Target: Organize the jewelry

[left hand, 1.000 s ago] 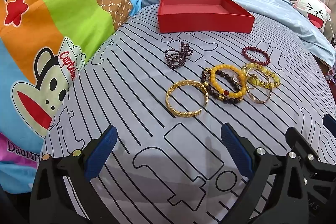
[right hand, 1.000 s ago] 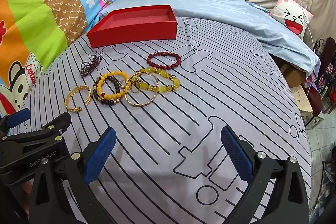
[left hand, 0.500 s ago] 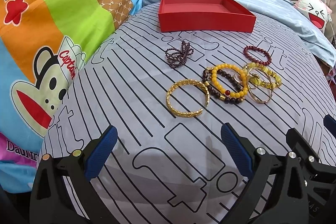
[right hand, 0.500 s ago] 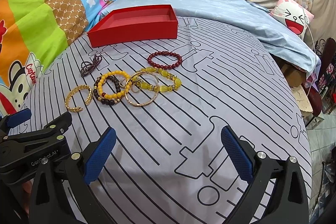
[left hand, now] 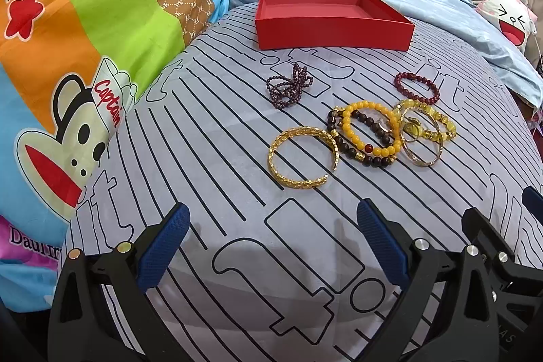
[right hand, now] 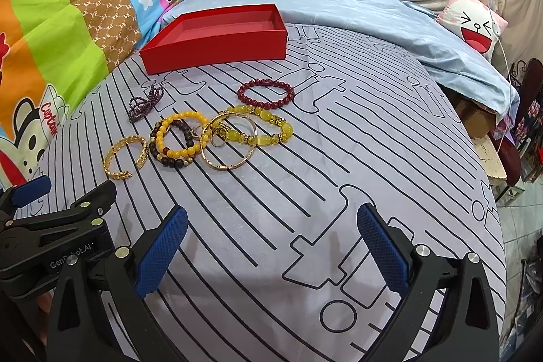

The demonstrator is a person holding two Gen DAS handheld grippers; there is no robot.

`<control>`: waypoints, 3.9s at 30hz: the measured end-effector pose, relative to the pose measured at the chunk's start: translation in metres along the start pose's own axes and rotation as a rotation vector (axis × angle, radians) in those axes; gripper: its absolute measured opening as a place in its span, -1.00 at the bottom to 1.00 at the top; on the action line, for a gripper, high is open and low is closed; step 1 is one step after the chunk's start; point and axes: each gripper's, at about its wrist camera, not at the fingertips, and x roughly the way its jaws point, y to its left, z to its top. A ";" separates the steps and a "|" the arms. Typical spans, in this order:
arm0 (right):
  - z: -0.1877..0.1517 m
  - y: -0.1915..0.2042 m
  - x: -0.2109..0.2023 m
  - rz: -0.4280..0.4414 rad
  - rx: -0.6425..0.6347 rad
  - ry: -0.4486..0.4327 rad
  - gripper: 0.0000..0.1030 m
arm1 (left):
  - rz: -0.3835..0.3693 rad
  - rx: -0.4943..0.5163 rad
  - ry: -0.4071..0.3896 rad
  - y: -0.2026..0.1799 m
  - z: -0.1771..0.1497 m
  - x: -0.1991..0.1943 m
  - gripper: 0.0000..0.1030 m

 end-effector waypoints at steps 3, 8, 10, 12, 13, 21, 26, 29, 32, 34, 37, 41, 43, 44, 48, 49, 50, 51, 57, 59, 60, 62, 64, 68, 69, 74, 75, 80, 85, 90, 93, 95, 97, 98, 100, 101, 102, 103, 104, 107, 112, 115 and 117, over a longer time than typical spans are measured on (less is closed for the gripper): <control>0.000 0.000 0.000 0.000 0.000 0.000 0.87 | 0.000 0.000 0.000 0.000 0.000 0.000 0.83; 0.000 0.000 0.000 0.000 0.000 -0.001 0.87 | 0.000 0.000 -0.001 0.000 0.000 0.000 0.83; 0.000 0.000 0.000 0.001 0.001 -0.001 0.87 | 0.000 0.001 0.000 0.000 0.000 0.000 0.83; 0.000 0.000 0.000 0.000 0.000 -0.001 0.87 | 0.000 0.000 0.000 0.000 0.000 0.000 0.83; 0.000 0.000 0.000 0.000 0.000 -0.002 0.87 | 0.000 0.000 0.000 0.000 0.000 0.000 0.83; 0.000 0.000 0.000 0.000 0.001 -0.002 0.87 | -0.001 0.000 0.000 0.000 0.000 0.001 0.83; 0.000 0.000 0.001 0.001 0.001 -0.002 0.87 | -0.001 -0.001 0.002 0.000 -0.001 0.002 0.83; 0.000 0.000 0.000 0.001 0.001 -0.003 0.87 | 0.000 0.000 0.001 0.001 -0.001 0.002 0.83; 0.000 0.000 0.001 0.001 0.002 0.000 0.87 | -0.001 -0.001 0.004 0.001 -0.001 0.002 0.83; 0.000 0.000 0.001 0.002 0.003 0.000 0.87 | 0.000 -0.001 0.004 0.001 -0.002 0.003 0.83; -0.001 -0.002 0.002 0.002 0.004 0.002 0.87 | -0.001 -0.002 0.006 0.001 -0.002 0.004 0.83; -0.001 -0.002 0.003 0.004 0.006 0.004 0.87 | -0.001 -0.002 0.008 0.000 -0.002 0.005 0.83; -0.001 -0.002 0.005 0.003 0.006 0.006 0.87 | -0.003 -0.003 0.011 0.000 -0.002 0.006 0.83; -0.001 -0.003 0.005 0.004 0.006 0.007 0.87 | -0.006 -0.005 0.014 0.000 -0.001 0.008 0.83; 0.002 -0.003 0.009 0.005 0.011 0.010 0.87 | -0.028 -0.012 0.016 0.000 0.001 0.011 0.83; 0.002 -0.003 0.009 0.005 0.011 0.011 0.87 | -0.037 -0.014 0.016 0.000 0.001 0.012 0.84; 0.003 -0.004 0.011 0.005 0.011 0.014 0.87 | -0.046 -0.020 0.017 0.001 0.002 0.013 0.84; 0.003 -0.004 0.011 0.005 0.012 0.015 0.87 | -0.055 -0.030 0.020 0.003 0.003 0.015 0.84; 0.006 -0.010 0.017 0.005 0.027 0.024 0.87 | -0.065 -0.068 0.036 0.012 0.006 0.024 0.84; 0.008 -0.012 0.019 0.003 0.032 0.028 0.87 | -0.068 -0.078 0.045 0.014 0.008 0.028 0.84; 0.009 -0.013 0.020 0.002 0.035 0.029 0.87 | -0.070 -0.081 0.048 0.014 0.009 0.029 0.84; 0.012 -0.013 0.022 0.004 0.039 0.029 0.87 | -0.074 -0.082 0.050 0.012 0.013 0.032 0.83; 0.015 -0.014 0.023 0.005 0.040 0.027 0.87 | -0.083 -0.075 0.048 0.009 0.016 0.035 0.83; 0.019 -0.014 0.025 0.009 0.038 0.025 0.87 | -0.076 -0.048 0.038 0.002 0.023 0.042 0.81; 0.019 -0.013 0.025 0.009 0.037 0.025 0.87 | -0.074 -0.045 0.040 0.001 0.025 0.045 0.78; 0.021 -0.012 0.029 0.013 0.032 0.030 0.87 | -0.092 -0.036 0.061 -0.002 0.029 0.055 0.46; 0.021 -0.012 0.030 0.013 0.032 0.032 0.87 | -0.092 -0.030 0.061 -0.004 0.030 0.056 0.44; 0.023 -0.011 0.034 0.018 0.034 0.040 0.87 | -0.099 -0.017 0.050 -0.006 0.033 0.057 0.21; 0.023 -0.009 0.035 0.025 0.026 0.040 0.87 | -0.117 -0.015 0.048 -0.005 0.035 0.057 0.06; 0.023 -0.006 0.035 0.034 0.020 0.040 0.87 | -0.130 -0.014 0.048 -0.006 0.034 0.055 0.05; 0.025 -0.004 0.034 0.045 0.016 0.033 0.87 | -0.124 -0.033 0.043 0.000 0.034 0.051 0.05; 0.028 0.000 0.033 0.052 0.007 0.021 0.87 | -0.114 -0.045 0.037 0.005 0.034 0.047 0.05; 0.032 0.003 0.034 0.057 0.000 0.011 0.87 | -0.108 -0.058 0.038 0.012 0.035 0.045 0.05; 0.034 0.005 0.035 0.061 -0.002 0.008 0.87 | -0.104 -0.063 0.039 0.014 0.035 0.045 0.05; 0.038 0.007 0.039 0.069 -0.002 0.005 0.83 | -0.096 -0.070 0.039 0.018 0.036 0.045 0.05; 0.040 0.008 0.041 0.072 -0.003 0.005 0.80 | -0.092 -0.073 0.038 0.020 0.035 0.044 0.05; 0.042 0.009 0.043 0.076 -0.003 0.006 0.75 | -0.090 -0.075 0.037 0.022 0.035 0.044 0.05; 0.043 0.010 0.045 0.081 -0.001 0.007 0.70 | -0.089 -0.075 0.037 0.023 0.035 0.044 0.05; 0.044 0.010 0.046 0.085 0.002 0.009 0.66 | -0.087 -0.074 0.036 0.023 0.035 0.044 0.05; 0.047 0.009 0.052 0.103 0.012 0.021 0.42 | -0.086 -0.066 0.034 0.022 0.035 0.044 0.05; 0.048 0.006 0.061 0.117 0.029 0.039 0.02 | -0.094 -0.052 0.037 0.016 0.036 0.045 0.05; 0.049 0.005 0.067 0.123 0.032 0.054 -0.23 | -0.097 -0.043 0.039 0.012 0.036 0.046 0.05; 0.048 0.005 0.072 0.126 0.033 0.066 -0.36 | -0.099 -0.037 0.043 0.010 0.036 0.047 0.05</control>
